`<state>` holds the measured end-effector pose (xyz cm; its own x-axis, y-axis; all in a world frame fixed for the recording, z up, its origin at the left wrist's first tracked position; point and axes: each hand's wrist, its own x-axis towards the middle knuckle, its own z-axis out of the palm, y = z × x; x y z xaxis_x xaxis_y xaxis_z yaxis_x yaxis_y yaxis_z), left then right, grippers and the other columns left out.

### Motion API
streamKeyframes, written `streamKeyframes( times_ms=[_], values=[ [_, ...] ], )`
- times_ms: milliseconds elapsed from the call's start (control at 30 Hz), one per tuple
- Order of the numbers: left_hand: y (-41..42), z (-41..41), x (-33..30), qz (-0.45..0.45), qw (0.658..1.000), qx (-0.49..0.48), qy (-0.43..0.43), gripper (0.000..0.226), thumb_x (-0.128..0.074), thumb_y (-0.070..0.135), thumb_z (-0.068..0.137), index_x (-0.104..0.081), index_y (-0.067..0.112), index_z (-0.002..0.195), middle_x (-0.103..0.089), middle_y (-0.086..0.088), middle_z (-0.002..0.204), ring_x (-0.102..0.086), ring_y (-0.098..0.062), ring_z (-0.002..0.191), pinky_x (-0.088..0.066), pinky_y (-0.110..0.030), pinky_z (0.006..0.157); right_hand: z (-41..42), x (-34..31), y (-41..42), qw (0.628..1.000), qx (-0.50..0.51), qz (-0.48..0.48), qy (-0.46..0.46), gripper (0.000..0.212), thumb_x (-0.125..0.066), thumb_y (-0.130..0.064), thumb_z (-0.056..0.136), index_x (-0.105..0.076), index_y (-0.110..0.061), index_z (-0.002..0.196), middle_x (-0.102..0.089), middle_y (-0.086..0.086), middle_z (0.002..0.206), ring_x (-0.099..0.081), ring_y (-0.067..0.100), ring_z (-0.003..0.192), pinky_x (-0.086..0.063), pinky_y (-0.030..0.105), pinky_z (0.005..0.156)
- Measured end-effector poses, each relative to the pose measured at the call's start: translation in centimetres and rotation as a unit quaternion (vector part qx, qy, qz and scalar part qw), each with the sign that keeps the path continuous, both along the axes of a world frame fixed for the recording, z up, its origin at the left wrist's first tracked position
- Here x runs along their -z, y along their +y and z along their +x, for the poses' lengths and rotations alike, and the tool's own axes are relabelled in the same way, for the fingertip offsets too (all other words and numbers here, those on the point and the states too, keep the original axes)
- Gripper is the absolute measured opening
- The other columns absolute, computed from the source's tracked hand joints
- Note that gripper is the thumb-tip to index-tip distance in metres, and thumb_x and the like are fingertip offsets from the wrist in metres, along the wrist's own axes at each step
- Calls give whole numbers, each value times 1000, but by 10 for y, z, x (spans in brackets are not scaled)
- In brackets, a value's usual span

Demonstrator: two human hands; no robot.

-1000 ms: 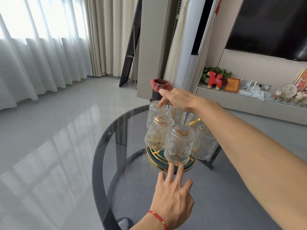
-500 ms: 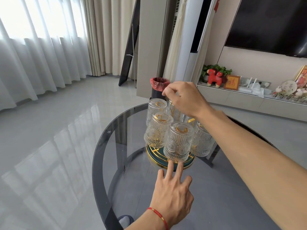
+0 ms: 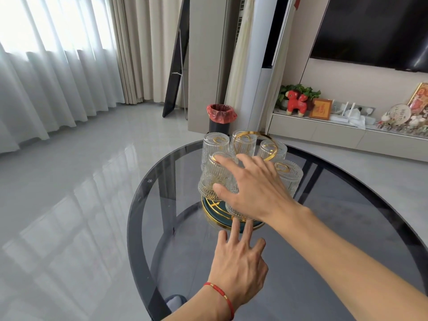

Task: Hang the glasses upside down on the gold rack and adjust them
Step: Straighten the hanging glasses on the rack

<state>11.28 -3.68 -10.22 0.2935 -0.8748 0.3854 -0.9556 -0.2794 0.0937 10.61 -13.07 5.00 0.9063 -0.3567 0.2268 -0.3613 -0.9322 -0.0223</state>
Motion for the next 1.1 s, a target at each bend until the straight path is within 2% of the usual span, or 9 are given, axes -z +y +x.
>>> streamKeyframes(
  times_ms=[200,433,567,733,933,1100],
  values=[
    [-2,1,3,-8,1000,1,2,19,-46,32,83,-55,18,91,-51,-18,140,-45,-46,123,-41,-48,71,1,4,-2,999,-13,16,-27,68,-43,-62,96,-30,-41,160,-49,14,154,-43,30,144,-29,52,116],
    [-1,0,3,-7,1000,1,-1,17,-47,32,83,-54,17,89,-52,-19,136,-47,-46,117,-41,-48,69,-1,1,0,998,-36,34,-47,64,-46,-57,92,-41,-43,154,-55,7,147,-48,26,140,-27,55,118],
    [-1,0,2,-7,1000,-1,0,18,-47,32,83,-54,17,91,-52,-19,137,-47,-47,120,-41,-48,70,0,1,2,996,-48,38,-64,62,-49,-54,91,-47,-39,151,-58,1,140,-52,22,134,-27,54,117],
    [-1,0,1,-3,1000,-1,3,20,-46,32,83,-56,18,93,-52,-18,139,-45,-47,124,-42,-48,71,-2,2,2,996,-50,32,-72,59,-59,-42,93,-50,-34,150,-58,1,142,-52,21,135,-27,53,118],
    [-1,0,0,1,1000,-4,0,20,-46,32,84,-56,18,93,-53,-17,136,-45,-46,123,-42,-48,72,-4,2,3,996,-51,22,-64,61,-61,-37,93,-47,-32,153,-56,2,147,-51,23,137,-26,55,118],
    [0,0,-2,4,1000,-4,-2,21,-47,34,83,-58,18,93,-54,-18,135,-47,-45,120,-42,-48,71,-4,3,1,995,-57,28,-76,63,-62,-31,91,-45,-29,151,-59,-5,142,-54,19,133,-28,54,118]
  ],
)
